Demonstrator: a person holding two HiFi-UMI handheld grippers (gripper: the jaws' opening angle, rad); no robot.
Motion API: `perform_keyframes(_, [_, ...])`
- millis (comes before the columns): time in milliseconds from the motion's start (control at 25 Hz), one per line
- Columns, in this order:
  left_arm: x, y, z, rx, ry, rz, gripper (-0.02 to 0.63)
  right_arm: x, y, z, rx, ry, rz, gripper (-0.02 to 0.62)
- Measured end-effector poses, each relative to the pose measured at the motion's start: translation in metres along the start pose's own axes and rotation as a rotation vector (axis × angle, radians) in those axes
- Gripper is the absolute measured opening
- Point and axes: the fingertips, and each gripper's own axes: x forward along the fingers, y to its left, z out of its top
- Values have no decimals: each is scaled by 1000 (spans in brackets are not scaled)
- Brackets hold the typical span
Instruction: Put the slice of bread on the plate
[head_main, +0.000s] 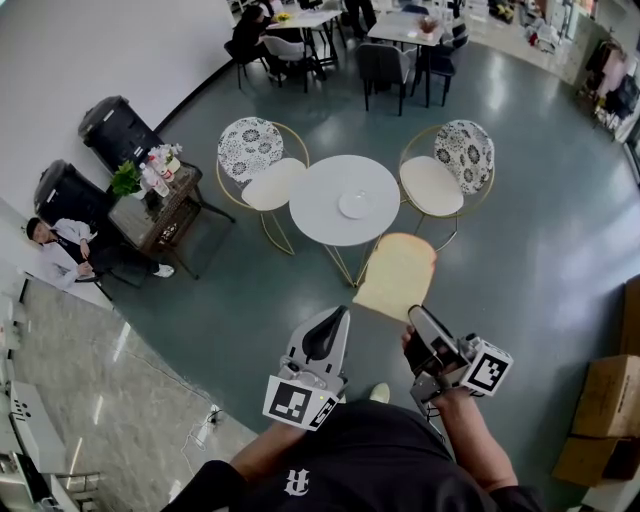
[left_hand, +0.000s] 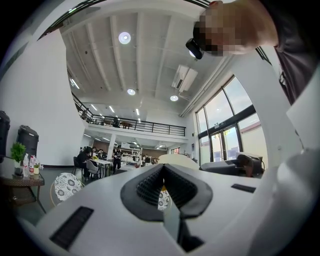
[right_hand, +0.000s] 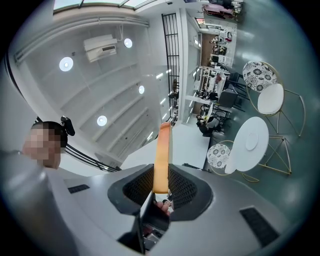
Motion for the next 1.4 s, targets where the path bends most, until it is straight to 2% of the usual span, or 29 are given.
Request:
perform_keyframes(440, [8,-10,-7,9,8,30,6,-9,-14,15,35,-5,6,91])
perform_keyframes(800, [28,2,-12,0,13,28,6,4,-29,29,44,-11,-2,91])
perform_keyframes(1080, [60,37,-20,-8,11,0,6,36,-57,41,43,-30,-32,91])
perform_keyframes(1400, [114,112,-22,-20,10,-51,6,109,-97,61,32,-62,-73,91])
